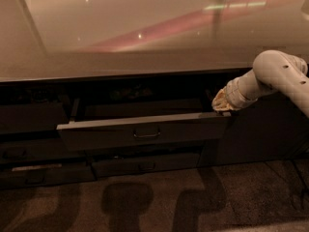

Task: Open top drawer

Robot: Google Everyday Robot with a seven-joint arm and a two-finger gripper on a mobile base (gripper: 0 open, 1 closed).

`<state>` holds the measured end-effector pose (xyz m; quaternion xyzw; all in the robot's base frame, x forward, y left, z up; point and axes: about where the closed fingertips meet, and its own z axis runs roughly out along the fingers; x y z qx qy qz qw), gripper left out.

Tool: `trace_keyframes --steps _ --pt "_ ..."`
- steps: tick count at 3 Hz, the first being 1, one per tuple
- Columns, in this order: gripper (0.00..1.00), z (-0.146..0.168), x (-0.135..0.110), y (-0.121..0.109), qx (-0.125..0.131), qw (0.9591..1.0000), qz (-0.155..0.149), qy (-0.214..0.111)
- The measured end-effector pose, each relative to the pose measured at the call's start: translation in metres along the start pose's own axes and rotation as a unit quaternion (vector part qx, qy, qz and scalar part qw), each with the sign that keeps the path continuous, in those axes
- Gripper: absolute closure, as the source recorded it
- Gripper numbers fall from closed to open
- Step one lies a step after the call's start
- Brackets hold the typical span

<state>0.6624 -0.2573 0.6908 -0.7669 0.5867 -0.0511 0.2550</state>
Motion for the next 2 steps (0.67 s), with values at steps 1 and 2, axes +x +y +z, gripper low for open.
trace_keyframes --steps 1,2 --pt "1.00 0.000 0.000 0.000 0.000 1.0000 0.000 0.000" --pt "1.00 0.016 -0.035 0.003 -0.014 0.9990 -0.041 0.012"
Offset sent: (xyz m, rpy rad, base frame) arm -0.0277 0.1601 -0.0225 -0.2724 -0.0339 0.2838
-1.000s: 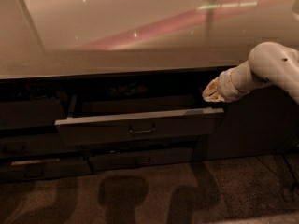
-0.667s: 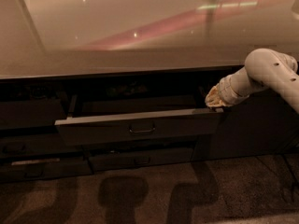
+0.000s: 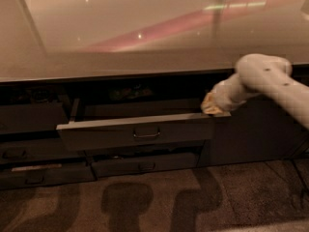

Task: Open top drawer

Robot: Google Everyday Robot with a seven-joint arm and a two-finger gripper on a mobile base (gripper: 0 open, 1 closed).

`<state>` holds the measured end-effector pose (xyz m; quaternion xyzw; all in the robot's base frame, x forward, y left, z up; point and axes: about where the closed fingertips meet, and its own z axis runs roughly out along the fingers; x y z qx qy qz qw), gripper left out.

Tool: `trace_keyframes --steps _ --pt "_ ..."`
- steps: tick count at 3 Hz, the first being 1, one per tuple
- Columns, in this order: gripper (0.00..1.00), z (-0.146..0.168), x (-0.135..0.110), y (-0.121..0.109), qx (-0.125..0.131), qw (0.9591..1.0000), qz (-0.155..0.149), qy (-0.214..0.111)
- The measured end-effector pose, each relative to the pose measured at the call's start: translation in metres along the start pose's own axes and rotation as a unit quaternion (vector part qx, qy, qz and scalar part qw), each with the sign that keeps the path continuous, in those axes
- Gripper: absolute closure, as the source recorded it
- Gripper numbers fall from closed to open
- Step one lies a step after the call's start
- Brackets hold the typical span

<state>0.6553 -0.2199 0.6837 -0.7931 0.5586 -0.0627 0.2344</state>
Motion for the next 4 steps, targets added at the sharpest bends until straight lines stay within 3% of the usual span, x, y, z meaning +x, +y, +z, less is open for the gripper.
trace_keyframes --steps 1,2,3,4 --pt "1.00 0.0112 -0.0087 0.0170 -0.022 0.9996 -0.018 0.007" --pt "1.00 0.0113 -0.0087 0.0170 -0.022 0.9996 -0.018 0.007" --pt "0.89 0.0113 -0.0087 0.0170 -0.022 0.9996 -0.018 0.007" --pt "0.71 0.0132 -0.0085 0.0232 -0.027 0.9996 -0.013 -0.002"
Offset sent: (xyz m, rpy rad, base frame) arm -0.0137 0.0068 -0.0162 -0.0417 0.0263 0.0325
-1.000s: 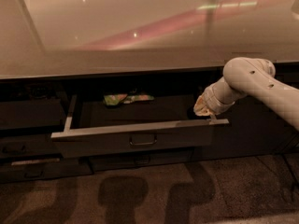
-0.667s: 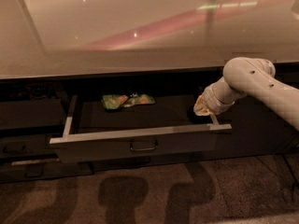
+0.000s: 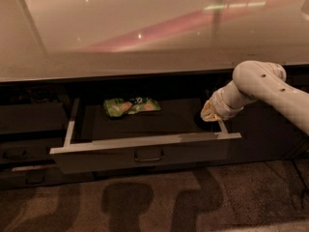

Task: Open top drawer

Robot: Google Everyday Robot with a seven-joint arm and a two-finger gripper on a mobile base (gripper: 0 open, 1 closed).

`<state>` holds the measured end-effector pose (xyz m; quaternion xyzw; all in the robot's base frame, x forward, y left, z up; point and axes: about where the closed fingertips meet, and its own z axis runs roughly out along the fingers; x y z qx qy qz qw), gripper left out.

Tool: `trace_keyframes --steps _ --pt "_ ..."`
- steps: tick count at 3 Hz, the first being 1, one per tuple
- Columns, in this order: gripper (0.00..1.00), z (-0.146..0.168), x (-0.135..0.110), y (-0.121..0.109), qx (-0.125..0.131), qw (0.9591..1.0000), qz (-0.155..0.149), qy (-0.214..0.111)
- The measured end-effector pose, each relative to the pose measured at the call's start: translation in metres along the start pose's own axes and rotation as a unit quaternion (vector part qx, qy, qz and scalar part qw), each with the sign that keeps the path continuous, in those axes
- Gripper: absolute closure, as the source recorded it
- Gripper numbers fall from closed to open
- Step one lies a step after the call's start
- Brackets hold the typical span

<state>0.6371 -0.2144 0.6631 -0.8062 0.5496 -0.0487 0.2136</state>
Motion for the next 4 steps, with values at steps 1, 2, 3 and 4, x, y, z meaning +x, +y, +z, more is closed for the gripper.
trace_keyframes --steps 1,2,3,4 --pt "0.48 0.004 -0.008 0.015 0.002 0.9998 0.007 -0.017" --pt "0.25 0.012 -0.020 0.040 -0.011 0.9997 0.002 -0.022" --pt "0.02 0.009 -0.020 0.052 -0.018 0.9997 0.002 -0.016" --pt "0.00 0.002 -0.019 0.065 -0.021 0.9998 0.001 0.004"
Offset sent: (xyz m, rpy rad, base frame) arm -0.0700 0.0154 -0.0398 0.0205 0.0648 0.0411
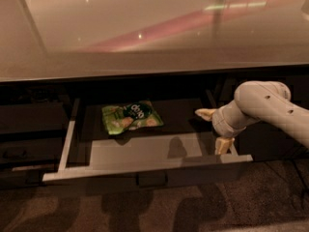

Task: Open top drawer

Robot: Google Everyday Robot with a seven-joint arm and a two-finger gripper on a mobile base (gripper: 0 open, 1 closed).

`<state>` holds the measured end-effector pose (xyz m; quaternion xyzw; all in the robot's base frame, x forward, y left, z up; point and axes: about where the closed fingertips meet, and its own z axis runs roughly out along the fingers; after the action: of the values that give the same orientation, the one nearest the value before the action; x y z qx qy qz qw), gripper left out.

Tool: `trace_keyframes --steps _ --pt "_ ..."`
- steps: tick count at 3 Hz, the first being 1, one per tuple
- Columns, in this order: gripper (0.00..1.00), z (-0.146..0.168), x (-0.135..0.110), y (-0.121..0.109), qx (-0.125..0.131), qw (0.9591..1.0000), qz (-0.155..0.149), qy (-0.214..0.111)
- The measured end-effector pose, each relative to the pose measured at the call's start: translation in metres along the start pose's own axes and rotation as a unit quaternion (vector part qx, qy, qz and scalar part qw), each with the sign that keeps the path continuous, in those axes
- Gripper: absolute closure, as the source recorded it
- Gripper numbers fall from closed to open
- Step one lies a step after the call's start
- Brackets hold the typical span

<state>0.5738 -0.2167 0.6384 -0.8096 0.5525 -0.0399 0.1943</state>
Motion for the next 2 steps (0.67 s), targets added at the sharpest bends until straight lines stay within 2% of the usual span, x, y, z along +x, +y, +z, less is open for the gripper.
trace_keyframes --steps 2 --pt "0.00 0.0024 -0.0075 -0.0030 0.000 1.0000 0.000 0.000"
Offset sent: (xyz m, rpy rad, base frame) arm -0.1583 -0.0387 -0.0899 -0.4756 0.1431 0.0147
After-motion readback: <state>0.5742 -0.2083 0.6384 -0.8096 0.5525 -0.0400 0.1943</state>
